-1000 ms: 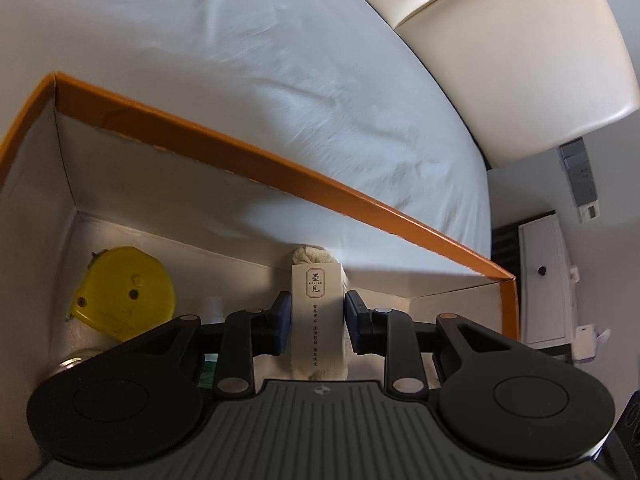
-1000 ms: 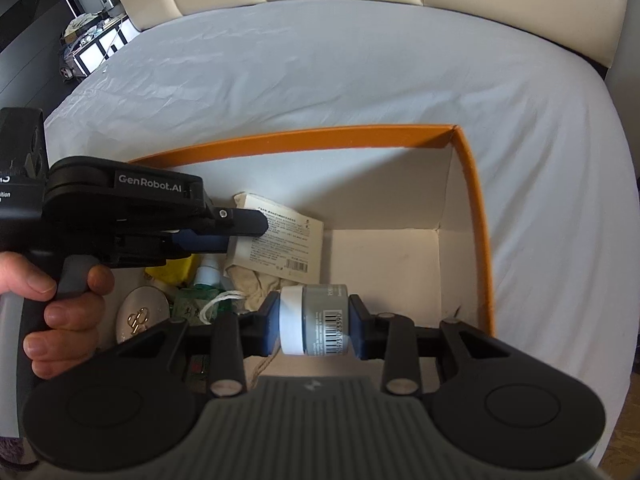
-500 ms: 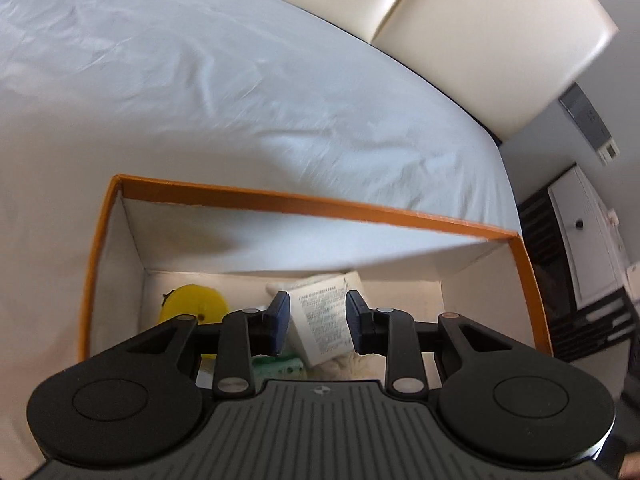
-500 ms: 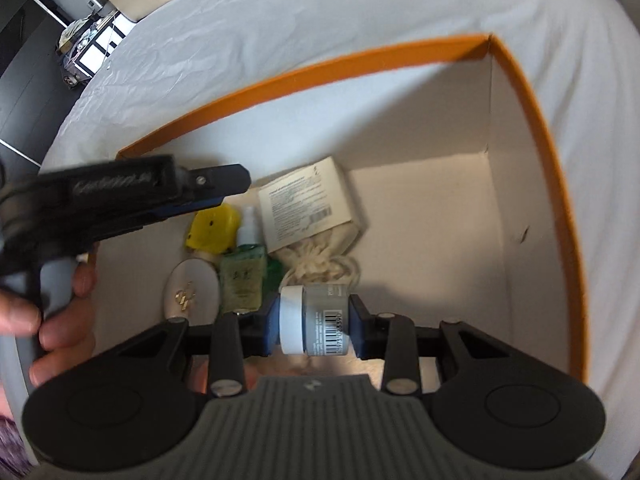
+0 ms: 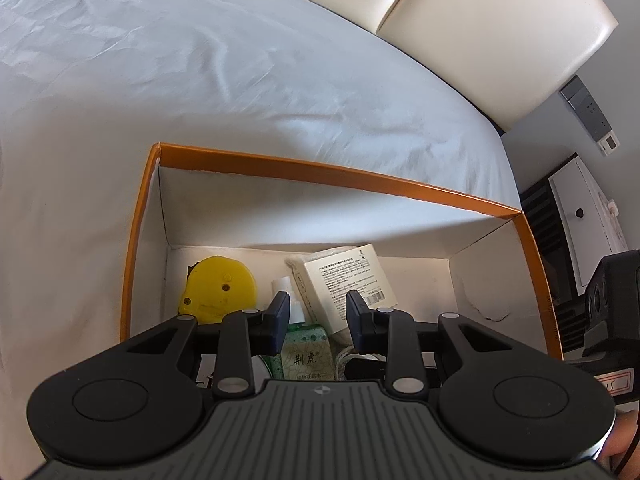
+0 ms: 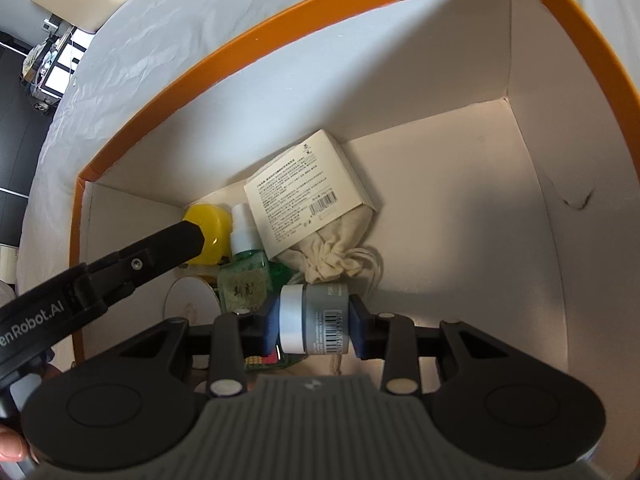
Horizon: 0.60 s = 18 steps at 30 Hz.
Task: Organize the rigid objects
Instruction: 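Lower the pouch into the box with the left while the right lowers the jar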
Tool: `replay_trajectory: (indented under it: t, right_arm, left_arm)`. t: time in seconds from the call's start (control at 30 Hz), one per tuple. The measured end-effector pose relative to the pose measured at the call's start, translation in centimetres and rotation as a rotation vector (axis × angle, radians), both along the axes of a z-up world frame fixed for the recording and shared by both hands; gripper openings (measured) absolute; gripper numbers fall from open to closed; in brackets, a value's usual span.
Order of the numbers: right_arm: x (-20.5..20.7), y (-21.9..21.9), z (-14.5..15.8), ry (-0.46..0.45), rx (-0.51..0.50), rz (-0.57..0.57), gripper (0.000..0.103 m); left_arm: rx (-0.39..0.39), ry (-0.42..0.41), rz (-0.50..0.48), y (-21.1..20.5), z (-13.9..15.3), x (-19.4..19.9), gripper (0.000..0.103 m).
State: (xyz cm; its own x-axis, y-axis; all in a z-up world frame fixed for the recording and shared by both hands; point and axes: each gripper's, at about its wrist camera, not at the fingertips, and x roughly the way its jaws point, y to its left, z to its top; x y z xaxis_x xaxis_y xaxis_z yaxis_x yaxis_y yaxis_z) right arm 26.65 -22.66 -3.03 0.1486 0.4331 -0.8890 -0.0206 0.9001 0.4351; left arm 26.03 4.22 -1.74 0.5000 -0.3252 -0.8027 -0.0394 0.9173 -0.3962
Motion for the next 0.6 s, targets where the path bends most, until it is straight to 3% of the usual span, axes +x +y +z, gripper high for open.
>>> replay_trajectory:
  t: [0.17, 0.23, 0.6]
  right_arm:
    - [0.6, -0.8, -0.6, 0.031, 0.026, -0.019, 0.036]
    - [0.6, -0.8, -0.3, 0.012, -0.02, -0.015, 0.049]
    - [-0.7, -1.1, 0.3, -0.03, -0.059, -0.02, 0.043]
  left_arm:
    - [-0.001, 0.017, -0.007, 0.0, -0.4, 0.0, 0.034]
    - [-0.003, 0.017, -0.012, -0.1, -0.3, 0.0, 0.034]
    - [0.002, 0.013, -0.019, 0.0, -0.1, -0.7, 0.035]
